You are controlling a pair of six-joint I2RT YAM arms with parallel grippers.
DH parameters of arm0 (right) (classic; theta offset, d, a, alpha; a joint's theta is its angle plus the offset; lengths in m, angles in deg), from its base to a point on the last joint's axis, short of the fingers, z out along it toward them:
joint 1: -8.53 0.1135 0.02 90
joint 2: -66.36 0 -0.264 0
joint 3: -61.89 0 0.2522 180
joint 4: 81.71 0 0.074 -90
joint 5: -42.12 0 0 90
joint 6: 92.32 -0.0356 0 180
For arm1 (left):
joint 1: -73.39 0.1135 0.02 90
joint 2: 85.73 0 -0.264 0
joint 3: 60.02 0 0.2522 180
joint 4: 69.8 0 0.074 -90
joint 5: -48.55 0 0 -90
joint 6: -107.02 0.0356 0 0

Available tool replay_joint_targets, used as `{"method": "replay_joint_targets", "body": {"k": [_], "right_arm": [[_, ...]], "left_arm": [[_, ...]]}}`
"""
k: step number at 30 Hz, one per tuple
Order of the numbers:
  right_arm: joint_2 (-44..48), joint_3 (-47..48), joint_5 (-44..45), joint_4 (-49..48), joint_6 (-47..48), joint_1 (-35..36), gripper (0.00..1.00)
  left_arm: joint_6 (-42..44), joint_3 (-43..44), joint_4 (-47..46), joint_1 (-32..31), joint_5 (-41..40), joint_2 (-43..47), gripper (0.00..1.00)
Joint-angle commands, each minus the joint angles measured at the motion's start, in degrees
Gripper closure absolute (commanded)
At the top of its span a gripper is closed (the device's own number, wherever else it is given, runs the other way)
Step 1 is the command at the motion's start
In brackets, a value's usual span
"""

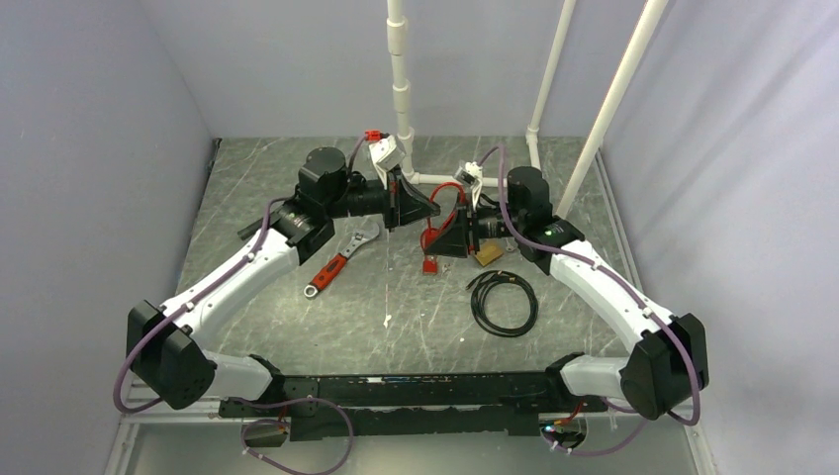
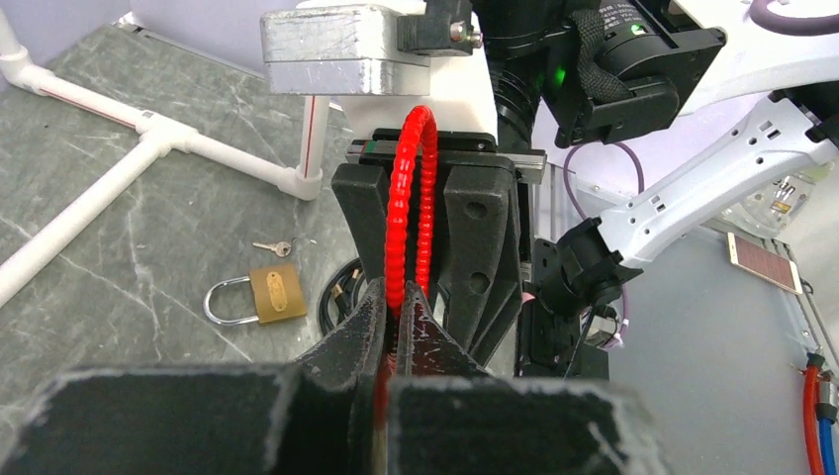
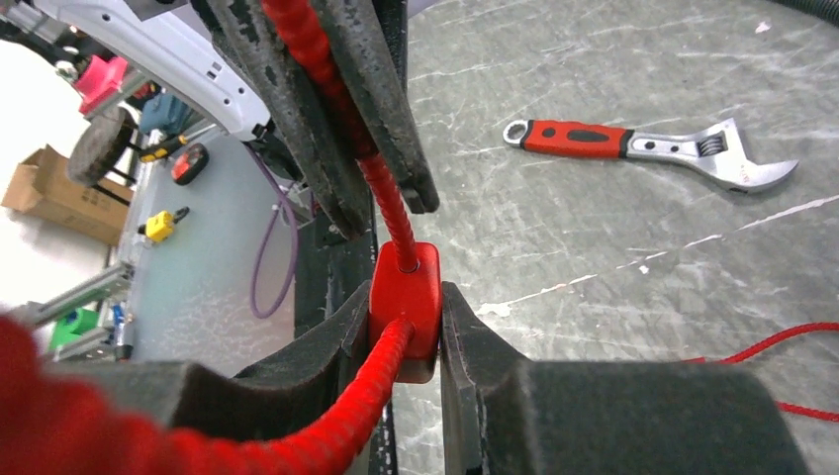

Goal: Lock with the key
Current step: Lock the lock.

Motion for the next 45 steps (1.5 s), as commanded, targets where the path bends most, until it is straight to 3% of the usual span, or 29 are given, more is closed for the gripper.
{"method": "replay_joint_targets", "body": {"k": [1, 6, 12, 17, 21, 31, 38, 45], "right_arm": [[1.51, 5.43, 0.92, -22.36, -5.79, -1.7, 1.0], [1.49, 4.68, 0.73, -23.02, -6.93, -1.67, 1.0], [3.46, 3.47, 0.6, -18.97, -3.94, -1.98, 1.0], [4.25, 2.46, 0.28, -19.18, -4.09, -2.4, 0.99], [3.47, 2.3, -0.54, -22.47, -6.85, -2.44, 0.86], [2.55, 0.48, -1.29, -28.21, -12.17, -2.31, 0.85], [2.29, 0.93, -0.66, -28.95, -11.7, -2.31, 0.68], [1.46, 0.73, -1.02, -30.78, -12.93, -2.31, 0.65]], "left_arm": [[-0.74, -3.53, 14.55, -2.94, 6.45, -3.02, 1.0], [3.19, 2.07, 21.47, -2.98, 7.62, -7.0, 1.0], [-1.82, -1.27, 13.66, 1.05, 11.64, -4.05, 1.0], [-3.05, -1.49, 13.28, 4.32, 16.24, -3.67, 1.0], [-7.63, -3.22, 6.7, 4.48, 16.46, -3.0, 1.0], [-24.04, -2.65, -7.75, 4.49, 15.58, -4.24, 1.0], [-33.85, -3.02, -16.46, 5.62, 14.98, -4.62, 1.0], [-39.01, -2.56, -19.97, 6.76, 14.74, -5.19, 1.0]]}}
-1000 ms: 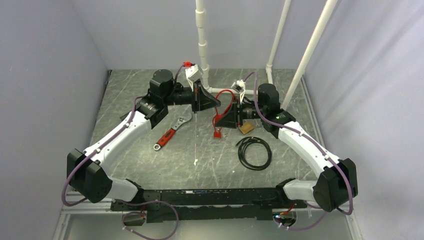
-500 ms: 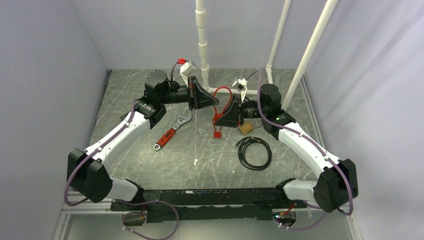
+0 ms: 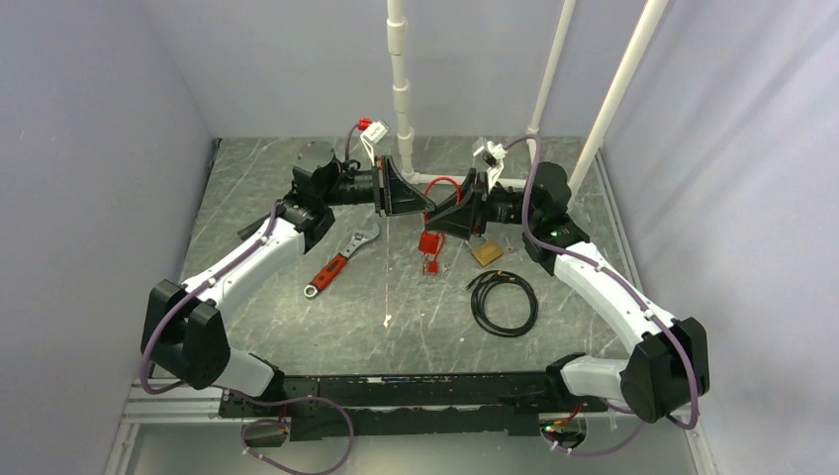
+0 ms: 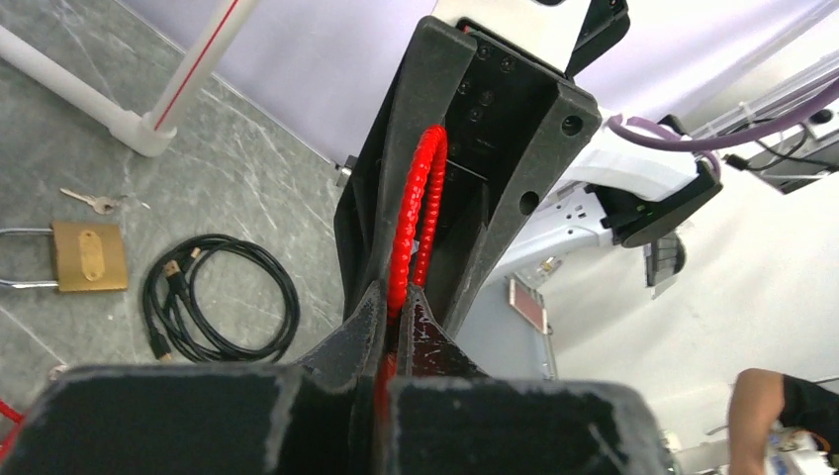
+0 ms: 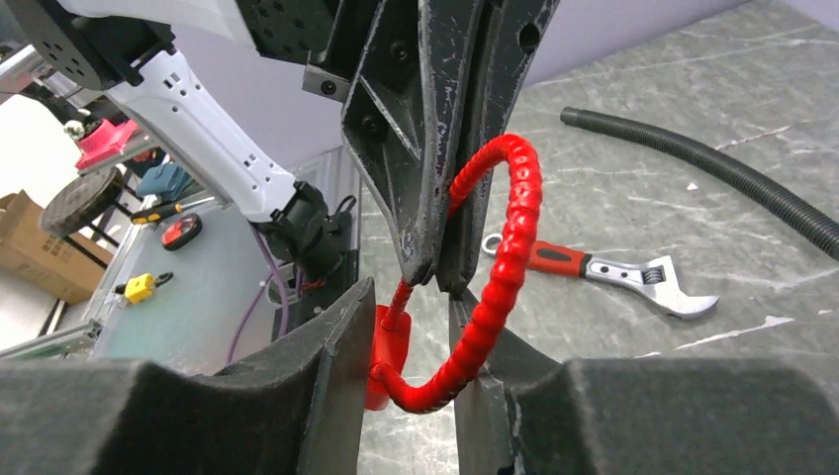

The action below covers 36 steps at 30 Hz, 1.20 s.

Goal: Lock with the key
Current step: Lock the lock.

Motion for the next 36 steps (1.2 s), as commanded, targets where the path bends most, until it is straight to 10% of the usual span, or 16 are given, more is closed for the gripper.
{"method": "replay_joint_targets", "body": {"k": [1, 18, 36], "right_arm": [[0.83, 2.5, 1.16, -7.56, -0.7, -0.13, 0.63], [-0.02, -2.86, 1.74, -12.35, -12.37, 1.06, 0.26], [-1.65, -4.78, 4.31, -14.4, -17.08, 2.95, 0.61]], "left_arm": [[-5.34, -0.05, -2.84, 0.33, 2.75, 0.21, 1.0], [-9.38, 0.62, -7.94, 3.06, 1.03, -0.31, 1.0], [-9.58, 0.85, -9.65, 3.18, 0.32, -0.75, 1.0]]}}
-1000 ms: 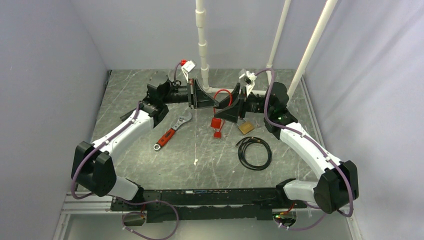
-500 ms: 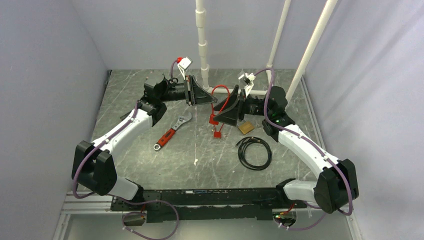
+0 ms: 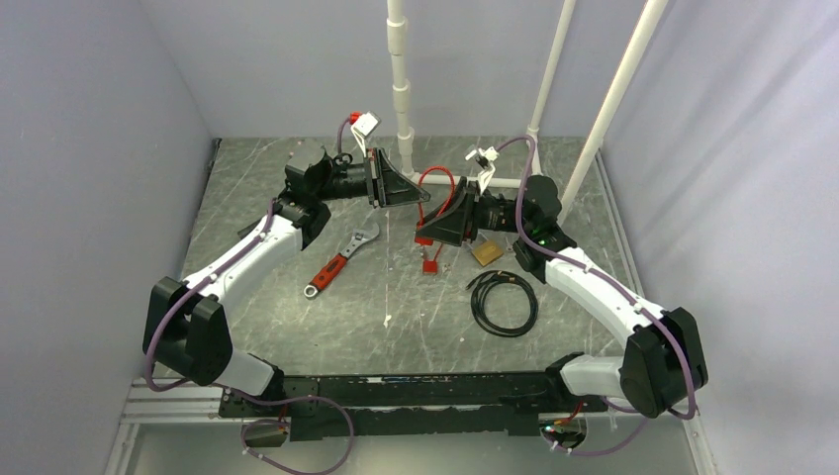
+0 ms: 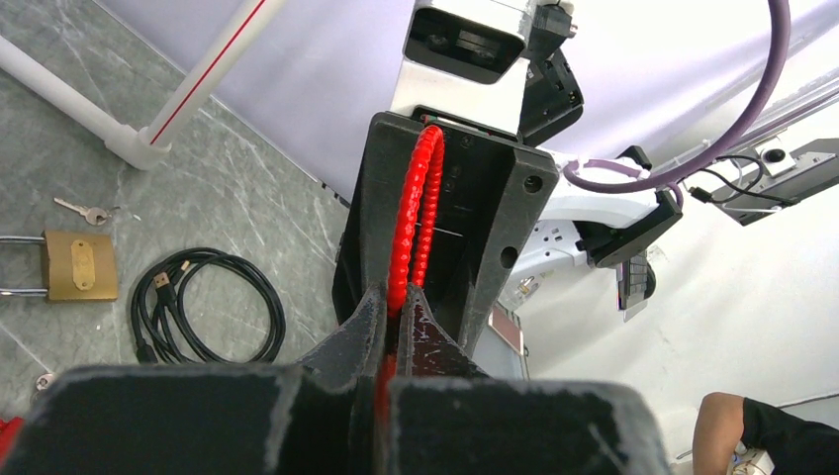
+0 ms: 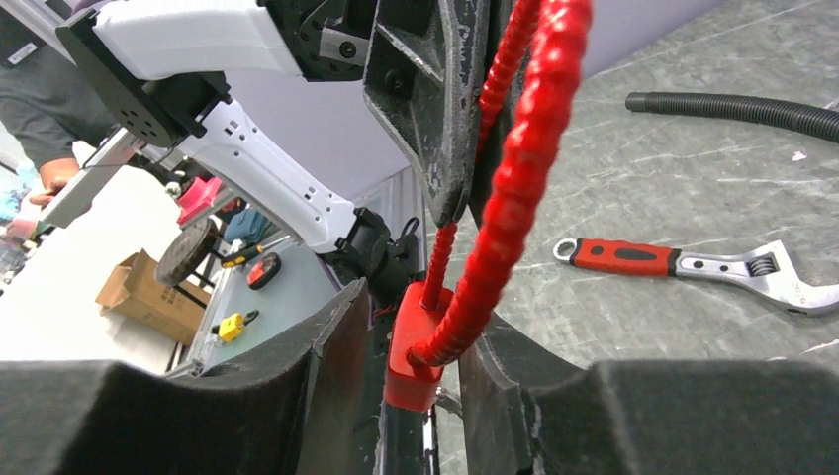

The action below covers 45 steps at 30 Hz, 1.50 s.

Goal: Lock with the key
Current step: Lock the lock.

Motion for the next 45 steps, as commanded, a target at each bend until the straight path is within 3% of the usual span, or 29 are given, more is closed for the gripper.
{"method": "replay_joint_targets", "body": {"k": [1, 6, 10, 17, 19, 20, 21, 23, 25, 32, 39, 45], "right_arm": [[-0.27, 0.21, 1.25, -1.86, -0.57, 0.15, 0.61], [-0.72, 0.08, 1.74, -1.01, -1.01, 0.21, 0.52], [-1.08, 0.36, 1.61, -0.38, -0.58, 0.15, 0.56], [-1.63, 1.06, 1.02, -1.27, -0.47, 0.15, 0.96], [-1.69, 2.01, 1.31, -0.98, 0.15, 0.1, 1.0], [-1.59, 2.52, 1.59, -0.84, 0.39, -0.06, 1.0], [-1.56, 2.94, 1.98, -0.98, 0.43, -0.26, 1.0], [-1.51, 4.28, 2.85, -0.99, 0.36, -1.14, 1.0], [-1.49, 5.33, 3.71, -1.66, -0.23, -2.3, 1.0], [-0.98, 7.98, 10.0, -3.45, -3.81, -4.75, 1.0], [-1.1, 8.67, 15.48, -5.46, -8.45, -4.77, 1.0], [-1.12, 8.8, 15.97, -5.38, -10.06, -4.77, 1.0]], "left_arm": [[-1.31, 1.13, -4.04, 0.21, -0.43, 0.25, 1.0], [-1.39, 1.42, -4.35, 0.19, -0.17, 0.16, 1.0], [-1.54, 1.33, -4.54, 0.18, -0.24, 0.16, 1.0], [-0.19, 1.72, -3.28, 0.19, -0.06, -0.05, 1.0], [1.76, 2.5, -0.39, 0.27, -0.25, -0.01, 0.97], [3.29, 3.18, 1.9, 0.38, -0.15, -0.01, 0.83], [5.6, 3.71, 4.26, 0.89, 0.3, 0.1, 0.59], [7.67, 3.89, 5.93, 2.78, -0.2, 0.74, 0.38], [9.54, 3.64, 6.07, 5.67, -0.35, 1.46, 0.29], [25.23, 2.17, 13.12, 9.06, -0.16, 6.56, 0.34], [24.06, 0.03, 9.06, 4.79, -1.73, 6.37, 0.52], [25.17, 0.39, 7.38, 0.54, -3.26, 4.92, 0.56]]}}
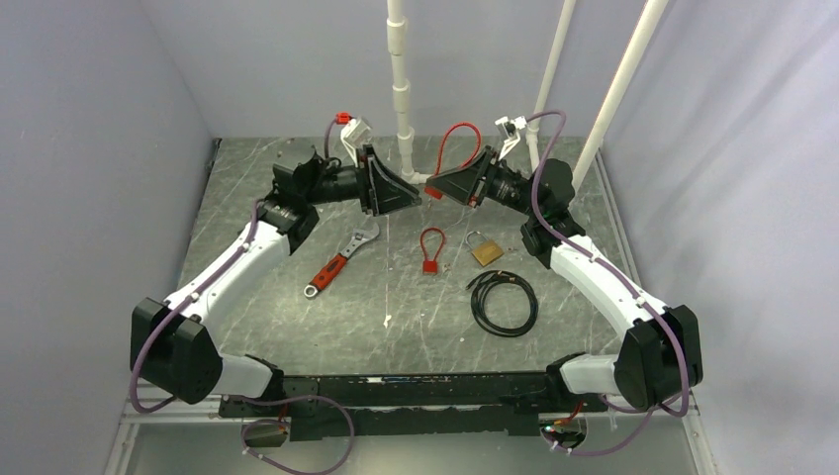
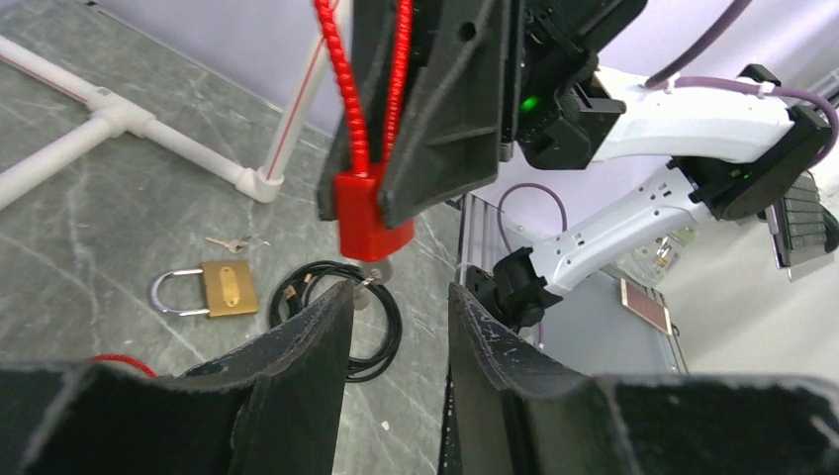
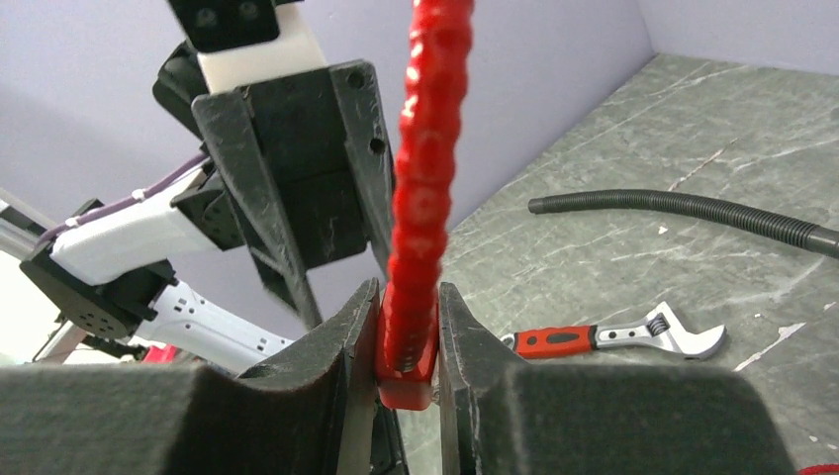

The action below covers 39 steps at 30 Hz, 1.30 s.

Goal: Lock with the key
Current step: Lock the lock.

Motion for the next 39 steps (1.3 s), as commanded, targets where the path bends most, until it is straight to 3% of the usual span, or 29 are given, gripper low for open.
{"method": "replay_joint_targets", "body": {"k": [1, 8, 16, 23, 25, 27, 32, 39], "right_arm": [[0.86, 2.92, 2.03, -4.59, -2.35, -0.09, 1.0], [0.66, 2.66, 2.24, -5.54, -3.66, -0.07, 1.0], [0.53, 2.74, 1.83, -5.96, -4.6, -0.09, 1.0], [1.11, 2.09, 1.77, -5.88, -4.65, 0.03, 1.0], [1.27, 1.96, 1.63, -5.94, -4.75, 0.04, 1.0], [1.31, 1.79, 1.32, -6.28, -4.83, 0.0, 1.0], [0.98, 1.81, -1.96, -10.48, -5.02, -0.08, 1.0], [-0.44, 1.78, -8.69, -20.57, -9.53, -0.67, 1.0]], "left_arm": [[2.23, 0.8, -3.2, -2.34, -1.11, -1.0, 0.55], [2.53, 1.59, -2.8, -4.52, -1.92, -2.26, 0.57], [-0.48, 1.61, -5.08, -4.9, -2.5, -3.38, 0.69], [-1.72, 1.93, -5.33, -4.95, -3.06, -3.76, 0.7], [-2.21, 2.13, -5.45, -4.95, -2.97, -3.95, 0.73], [-3.49, 1.96, -6.63, -4.95, -2.51, -4.16, 0.82], [-10.88, 1.81, -12.35, -4.87, 3.27, -6.12, 0.99], [-35.68, -0.44, -38.33, -4.25, 11.65, -11.6, 1.0]]}}
